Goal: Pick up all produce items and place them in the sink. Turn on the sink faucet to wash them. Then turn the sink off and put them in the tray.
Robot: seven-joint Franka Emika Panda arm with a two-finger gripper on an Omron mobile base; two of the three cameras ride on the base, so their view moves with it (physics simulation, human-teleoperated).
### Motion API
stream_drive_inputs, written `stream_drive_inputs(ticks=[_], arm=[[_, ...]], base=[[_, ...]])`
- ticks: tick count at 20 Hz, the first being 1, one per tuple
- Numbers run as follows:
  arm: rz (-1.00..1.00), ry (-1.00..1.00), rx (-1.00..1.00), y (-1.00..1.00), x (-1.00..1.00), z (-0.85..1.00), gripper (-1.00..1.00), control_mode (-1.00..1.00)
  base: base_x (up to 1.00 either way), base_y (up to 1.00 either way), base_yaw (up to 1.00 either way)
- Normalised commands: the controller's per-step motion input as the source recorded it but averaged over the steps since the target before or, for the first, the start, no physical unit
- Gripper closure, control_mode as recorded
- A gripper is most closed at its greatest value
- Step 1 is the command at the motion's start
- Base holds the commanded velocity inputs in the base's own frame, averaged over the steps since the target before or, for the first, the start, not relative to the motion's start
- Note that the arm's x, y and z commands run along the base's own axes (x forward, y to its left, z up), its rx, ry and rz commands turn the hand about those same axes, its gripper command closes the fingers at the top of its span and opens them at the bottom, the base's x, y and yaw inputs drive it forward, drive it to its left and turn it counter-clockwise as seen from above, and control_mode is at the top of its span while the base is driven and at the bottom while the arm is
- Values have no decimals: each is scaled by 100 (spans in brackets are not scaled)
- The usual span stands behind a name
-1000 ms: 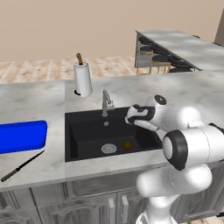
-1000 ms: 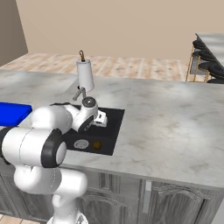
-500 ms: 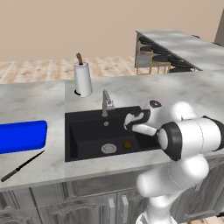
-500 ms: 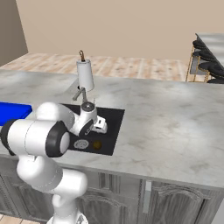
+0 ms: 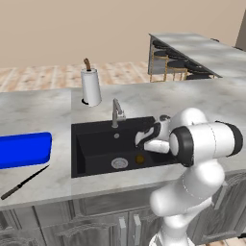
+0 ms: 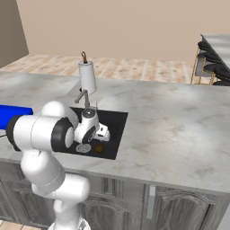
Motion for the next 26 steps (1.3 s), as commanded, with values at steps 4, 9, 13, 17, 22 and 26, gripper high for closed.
stream_drive_inputs(ticks=[4,9,13,17,22,26], arm=[[0,0,-6,0,1,-8,-100,-100],[0,1,-5,5,7,-11,-100,-100],[0,1,-4,9,7,-14,-100,-100],[0,2,-4,8,10,-17,-100,-100],[0,3,-4,3,11,-21,-100,-100],[0,1,-4,7,12,-18,-100,-100]], base=[[0,0,0],[0,0,0],[0,0,0],[0,0,0],[0,0,0],[0,0,0]])
